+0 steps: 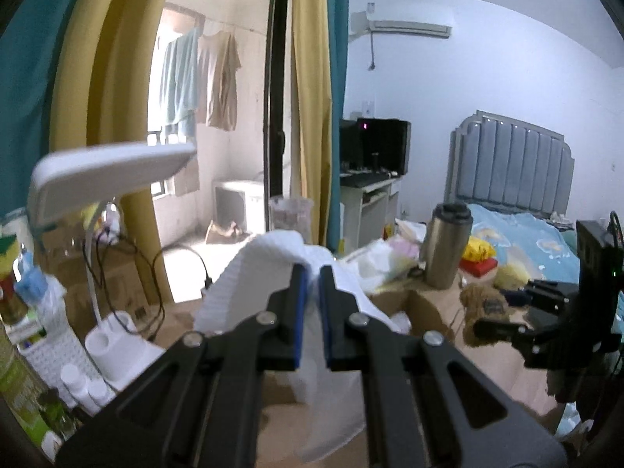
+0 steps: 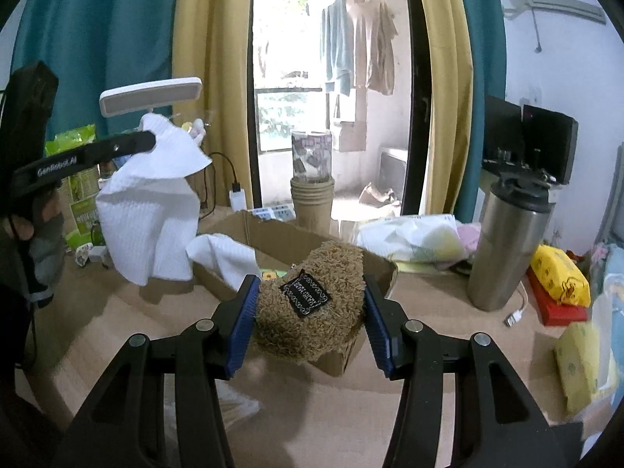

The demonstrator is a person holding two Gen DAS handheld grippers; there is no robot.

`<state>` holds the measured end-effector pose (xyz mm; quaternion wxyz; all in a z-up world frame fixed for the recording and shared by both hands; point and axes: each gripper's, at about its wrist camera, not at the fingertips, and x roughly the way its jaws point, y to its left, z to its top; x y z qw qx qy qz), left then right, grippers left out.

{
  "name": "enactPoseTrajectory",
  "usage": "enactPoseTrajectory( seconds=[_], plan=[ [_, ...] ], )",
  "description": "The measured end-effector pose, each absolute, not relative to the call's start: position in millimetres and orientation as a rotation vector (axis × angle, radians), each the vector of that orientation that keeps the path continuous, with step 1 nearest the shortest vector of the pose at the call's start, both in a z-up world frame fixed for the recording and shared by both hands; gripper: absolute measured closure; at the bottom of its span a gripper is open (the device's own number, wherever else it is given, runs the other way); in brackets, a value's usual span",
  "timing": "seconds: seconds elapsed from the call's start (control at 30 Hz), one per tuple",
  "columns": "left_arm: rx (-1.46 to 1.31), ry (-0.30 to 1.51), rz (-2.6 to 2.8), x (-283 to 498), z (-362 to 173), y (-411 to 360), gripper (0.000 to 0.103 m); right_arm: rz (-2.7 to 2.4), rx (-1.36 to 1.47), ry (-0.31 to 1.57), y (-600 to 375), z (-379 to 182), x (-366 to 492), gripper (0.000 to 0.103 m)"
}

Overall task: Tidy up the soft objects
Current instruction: 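Lift and carry the towel and teddy plush over the box with both tools, then open both tools to drop the towel and teddy plush into the box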

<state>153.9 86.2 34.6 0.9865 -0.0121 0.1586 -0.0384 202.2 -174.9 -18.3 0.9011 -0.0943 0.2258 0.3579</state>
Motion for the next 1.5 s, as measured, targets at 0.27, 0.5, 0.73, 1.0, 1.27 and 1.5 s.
enactPoseTrajectory(
  seconds=[0.27,0.5,0.73,1.0,1.27,1.5],
  plan=[
    [0.004,0.253,-0.082,174,58,84,0.096,0.761,-0.187,0.453,-165,-11,213,0.049],
    [-0.045,0.252,-0.101,200,53,90,0.096,0.776,-0.187,0.447,-156,-7,222,0.048],
    [-0.035,0.338,-0.115,238,13,85,0.096,0.789,-0.188,0.479,-144,-18,234,0.048],
    [-0.027,0.476,-0.143,265,-31,78,0.094,0.814,-0.196,0.540,-134,-34,248,0.048],
    [0.024,0.619,-0.105,284,-59,70,0.093,0.824,-0.199,0.571,-129,-44,255,0.048],
    [0.005,0.669,-0.109,284,-63,74,0.086,0.818,-0.182,0.600,-125,-47,266,0.047]
  ],
)
